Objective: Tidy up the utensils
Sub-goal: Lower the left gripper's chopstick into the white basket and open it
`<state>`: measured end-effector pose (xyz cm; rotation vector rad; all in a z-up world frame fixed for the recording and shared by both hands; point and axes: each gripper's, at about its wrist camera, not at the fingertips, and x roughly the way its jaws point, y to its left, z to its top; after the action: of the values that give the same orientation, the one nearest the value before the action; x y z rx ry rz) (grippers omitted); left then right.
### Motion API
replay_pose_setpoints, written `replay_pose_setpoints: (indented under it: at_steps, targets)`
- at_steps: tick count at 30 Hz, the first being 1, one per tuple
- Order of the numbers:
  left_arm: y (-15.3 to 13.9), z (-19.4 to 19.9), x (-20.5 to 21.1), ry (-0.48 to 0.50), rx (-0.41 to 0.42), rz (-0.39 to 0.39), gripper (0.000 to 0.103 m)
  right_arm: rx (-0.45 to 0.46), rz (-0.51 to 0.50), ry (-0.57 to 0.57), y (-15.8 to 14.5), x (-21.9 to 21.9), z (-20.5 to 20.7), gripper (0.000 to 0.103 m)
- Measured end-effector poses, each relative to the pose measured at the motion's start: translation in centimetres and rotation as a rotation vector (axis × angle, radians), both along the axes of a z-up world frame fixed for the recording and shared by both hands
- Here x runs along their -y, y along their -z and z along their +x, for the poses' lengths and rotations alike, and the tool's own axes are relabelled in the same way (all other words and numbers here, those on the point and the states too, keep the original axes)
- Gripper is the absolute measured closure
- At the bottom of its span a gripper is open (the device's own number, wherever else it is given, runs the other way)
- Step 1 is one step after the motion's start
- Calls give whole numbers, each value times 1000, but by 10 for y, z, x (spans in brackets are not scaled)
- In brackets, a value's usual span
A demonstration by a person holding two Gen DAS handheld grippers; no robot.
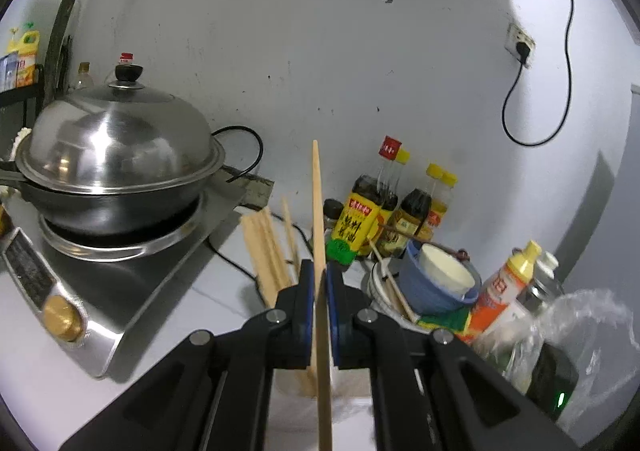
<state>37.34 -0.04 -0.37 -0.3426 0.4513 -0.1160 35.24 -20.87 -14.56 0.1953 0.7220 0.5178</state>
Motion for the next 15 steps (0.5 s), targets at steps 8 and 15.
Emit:
replay_pose_setpoints:
  at_steps: [8, 15]
  targets:
    - [3, 32, 3, -89, 21, -132, 98, -7, -9, 40, 1, 7, 1, 53]
    - [22, 45, -1, -138, 49, -236, 98, -4, -23, 56, 1, 8, 0, 53]
